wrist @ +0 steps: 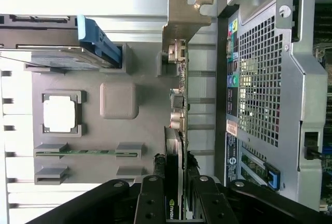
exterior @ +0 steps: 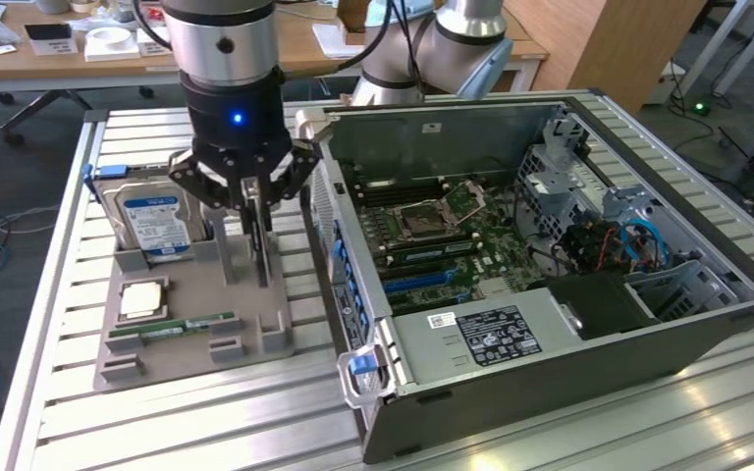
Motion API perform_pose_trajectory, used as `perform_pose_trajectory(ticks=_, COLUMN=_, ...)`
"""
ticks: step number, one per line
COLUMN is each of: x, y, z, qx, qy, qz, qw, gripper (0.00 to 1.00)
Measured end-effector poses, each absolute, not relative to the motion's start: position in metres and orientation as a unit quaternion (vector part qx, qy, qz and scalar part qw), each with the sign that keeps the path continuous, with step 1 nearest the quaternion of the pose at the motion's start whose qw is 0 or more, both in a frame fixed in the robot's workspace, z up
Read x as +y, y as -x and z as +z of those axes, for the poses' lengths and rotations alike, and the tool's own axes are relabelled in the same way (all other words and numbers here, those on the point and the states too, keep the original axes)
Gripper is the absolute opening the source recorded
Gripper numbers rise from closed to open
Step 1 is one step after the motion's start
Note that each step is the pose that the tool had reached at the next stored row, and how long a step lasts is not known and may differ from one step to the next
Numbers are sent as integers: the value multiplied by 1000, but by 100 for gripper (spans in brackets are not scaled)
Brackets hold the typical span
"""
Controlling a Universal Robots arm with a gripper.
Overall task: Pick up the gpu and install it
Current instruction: 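Pick up the gpu and move the gpu toward the slot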
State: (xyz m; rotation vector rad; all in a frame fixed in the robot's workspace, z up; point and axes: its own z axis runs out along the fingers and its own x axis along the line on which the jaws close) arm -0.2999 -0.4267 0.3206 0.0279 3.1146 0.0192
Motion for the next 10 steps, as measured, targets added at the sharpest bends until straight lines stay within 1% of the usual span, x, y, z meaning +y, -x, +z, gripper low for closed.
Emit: perform_pose_trajectory(ticks=10, x=-427, y=300, z=337, qx=1000, qy=-9, qz=6, qw=13, gripper=26)
